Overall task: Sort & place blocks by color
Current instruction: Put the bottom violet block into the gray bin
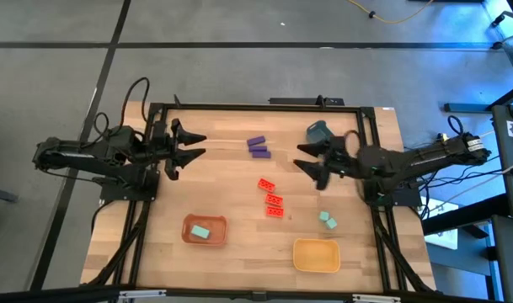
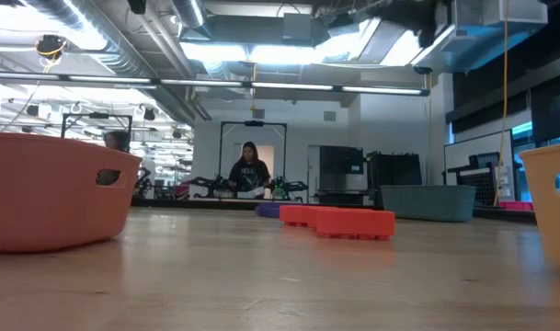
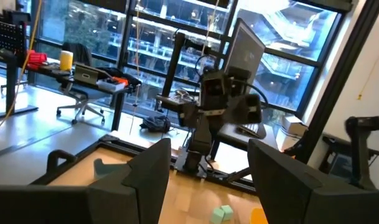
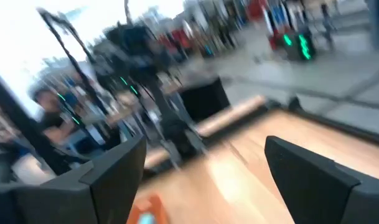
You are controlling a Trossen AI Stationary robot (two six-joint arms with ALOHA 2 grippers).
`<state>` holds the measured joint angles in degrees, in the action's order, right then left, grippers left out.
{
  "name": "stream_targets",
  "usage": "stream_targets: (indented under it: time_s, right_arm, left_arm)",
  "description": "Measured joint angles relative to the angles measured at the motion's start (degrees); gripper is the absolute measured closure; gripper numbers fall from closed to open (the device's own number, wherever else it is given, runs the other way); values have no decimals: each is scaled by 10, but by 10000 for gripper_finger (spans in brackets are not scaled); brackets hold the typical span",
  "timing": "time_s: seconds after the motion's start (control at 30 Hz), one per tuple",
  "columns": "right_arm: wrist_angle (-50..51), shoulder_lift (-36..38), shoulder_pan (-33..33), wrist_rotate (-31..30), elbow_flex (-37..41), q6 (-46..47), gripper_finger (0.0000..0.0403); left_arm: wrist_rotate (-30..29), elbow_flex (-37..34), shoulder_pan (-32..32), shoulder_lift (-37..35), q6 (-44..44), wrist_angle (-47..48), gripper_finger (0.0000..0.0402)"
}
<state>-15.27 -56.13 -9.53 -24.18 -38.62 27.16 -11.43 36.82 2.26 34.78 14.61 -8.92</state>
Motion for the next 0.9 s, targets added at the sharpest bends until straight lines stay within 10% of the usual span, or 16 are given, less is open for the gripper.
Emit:
stream_targets:
  time_s: [0.4, 0.9]
  right_arm:
    - [376, -279, 180, 140, -238, -124, 72]
    - [336, -493, 261, 221, -251, -366, 79]
  left_arm:
    - [-5, 0, 0, 0, 0, 1, 196]
    - [-5, 0, 0, 0, 0, -10, 196]
